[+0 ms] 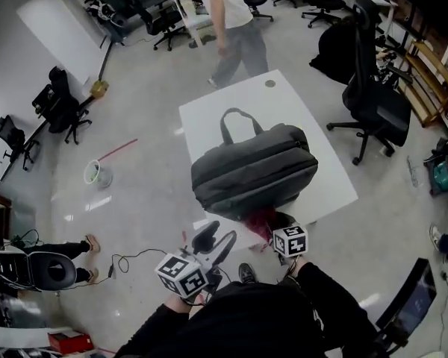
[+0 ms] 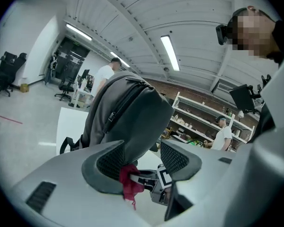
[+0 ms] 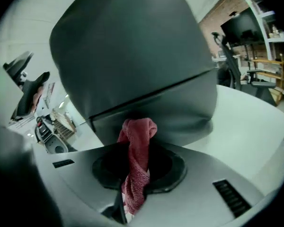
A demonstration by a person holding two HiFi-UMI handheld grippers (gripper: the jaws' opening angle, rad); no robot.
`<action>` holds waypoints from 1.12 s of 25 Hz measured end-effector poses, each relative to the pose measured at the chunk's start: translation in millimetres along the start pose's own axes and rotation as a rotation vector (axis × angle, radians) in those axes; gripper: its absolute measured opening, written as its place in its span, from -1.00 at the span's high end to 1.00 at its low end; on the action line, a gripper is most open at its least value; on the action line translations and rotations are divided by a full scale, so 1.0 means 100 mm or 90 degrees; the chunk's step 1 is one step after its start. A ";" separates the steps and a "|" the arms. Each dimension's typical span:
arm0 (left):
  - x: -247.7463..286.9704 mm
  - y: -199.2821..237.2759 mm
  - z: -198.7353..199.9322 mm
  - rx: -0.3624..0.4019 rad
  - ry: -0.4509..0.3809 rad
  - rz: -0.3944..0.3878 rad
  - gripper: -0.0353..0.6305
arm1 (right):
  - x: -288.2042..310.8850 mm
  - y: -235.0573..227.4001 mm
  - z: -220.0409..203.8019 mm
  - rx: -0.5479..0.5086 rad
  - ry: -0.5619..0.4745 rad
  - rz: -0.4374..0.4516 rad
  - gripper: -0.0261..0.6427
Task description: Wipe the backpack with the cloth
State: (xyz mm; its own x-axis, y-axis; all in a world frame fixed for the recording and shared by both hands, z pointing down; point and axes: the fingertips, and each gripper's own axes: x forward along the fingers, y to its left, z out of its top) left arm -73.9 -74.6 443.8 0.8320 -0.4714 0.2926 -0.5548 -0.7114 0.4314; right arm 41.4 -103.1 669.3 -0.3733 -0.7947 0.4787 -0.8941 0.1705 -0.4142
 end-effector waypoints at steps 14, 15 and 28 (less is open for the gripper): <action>0.04 -0.14 -0.12 -0.006 0.022 0.004 0.14 | -0.69 -1.64 0.47 0.215 -0.132 -0.207 0.72; 0.03 -0.13 -0.12 -0.007 0.021 0.007 0.14 | -0.59 -1.50 0.41 0.214 -0.121 -0.185 0.72; -0.05 0.01 -0.20 -0.036 0.016 0.029 0.14 | 0.28 0.83 -0.04 -0.002 0.034 0.132 0.72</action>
State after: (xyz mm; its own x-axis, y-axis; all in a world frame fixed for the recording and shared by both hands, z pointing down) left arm -78.7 -62.4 459.9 0.8060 -0.4889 0.3337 -0.5918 -0.6588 0.4645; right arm -44.1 -109.0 651.3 -0.5617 -0.7106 0.4237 -0.7975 0.3287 -0.5059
